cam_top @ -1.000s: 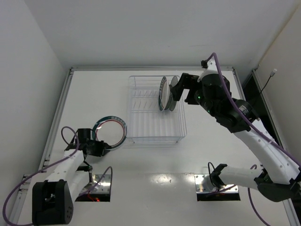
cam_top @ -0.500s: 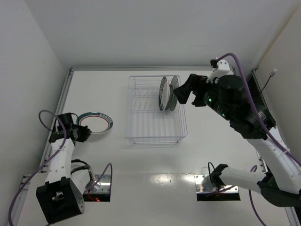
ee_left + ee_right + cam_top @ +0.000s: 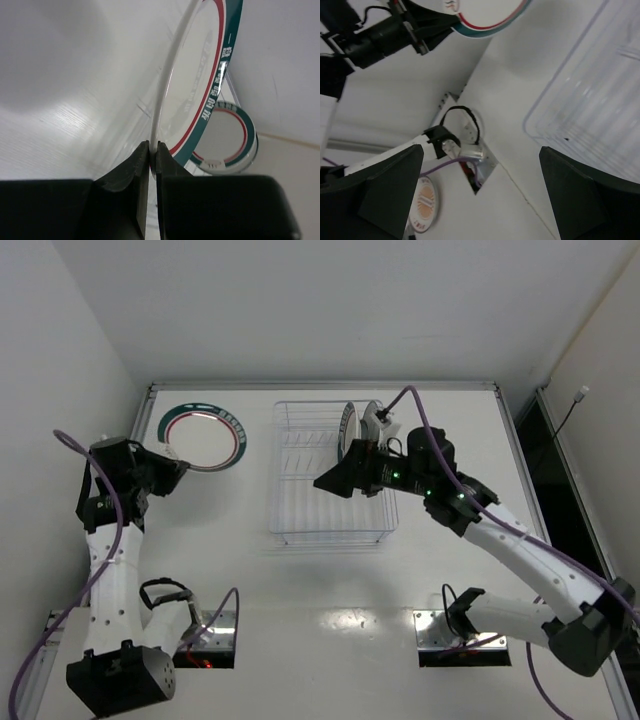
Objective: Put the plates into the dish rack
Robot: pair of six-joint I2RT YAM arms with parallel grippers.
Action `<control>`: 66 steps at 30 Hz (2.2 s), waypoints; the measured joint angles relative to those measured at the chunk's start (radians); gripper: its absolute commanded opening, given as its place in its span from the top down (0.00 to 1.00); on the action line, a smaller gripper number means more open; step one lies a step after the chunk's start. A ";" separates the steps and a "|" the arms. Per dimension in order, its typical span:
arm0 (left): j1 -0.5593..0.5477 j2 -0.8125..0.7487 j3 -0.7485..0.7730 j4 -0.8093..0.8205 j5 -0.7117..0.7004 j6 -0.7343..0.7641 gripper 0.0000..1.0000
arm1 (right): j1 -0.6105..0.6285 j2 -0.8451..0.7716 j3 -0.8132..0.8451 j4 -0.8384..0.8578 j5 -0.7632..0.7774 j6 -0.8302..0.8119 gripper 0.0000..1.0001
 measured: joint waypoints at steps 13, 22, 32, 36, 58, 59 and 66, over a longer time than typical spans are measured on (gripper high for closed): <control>-0.144 -0.040 -0.303 0.341 0.396 -0.100 1.00 | -0.078 0.237 -0.087 0.483 -0.200 0.225 0.01; -0.179 -0.061 -0.303 0.446 0.459 -0.111 1.00 | -0.124 0.324 -0.087 0.510 -0.201 0.254 0.05; -0.314 -0.066 -0.423 0.729 0.525 -0.242 1.00 | -0.156 0.491 -0.145 0.906 -0.274 0.489 1.00; -0.349 -0.061 -0.412 0.731 0.524 -0.214 0.61 | -0.174 0.555 -0.188 0.957 -0.271 0.560 1.00; -0.326 -0.033 -0.059 -0.018 -0.045 0.222 0.12 | -0.126 0.497 0.632 -0.505 0.894 -0.190 1.00; -0.326 -0.031 -0.064 -0.021 -0.049 0.228 0.12 | -0.115 0.533 0.656 -0.502 0.895 -0.204 1.00; -0.326 -0.031 -0.101 -0.038 -0.068 0.237 0.12 | -0.100 0.612 0.687 -0.492 0.894 -0.245 1.00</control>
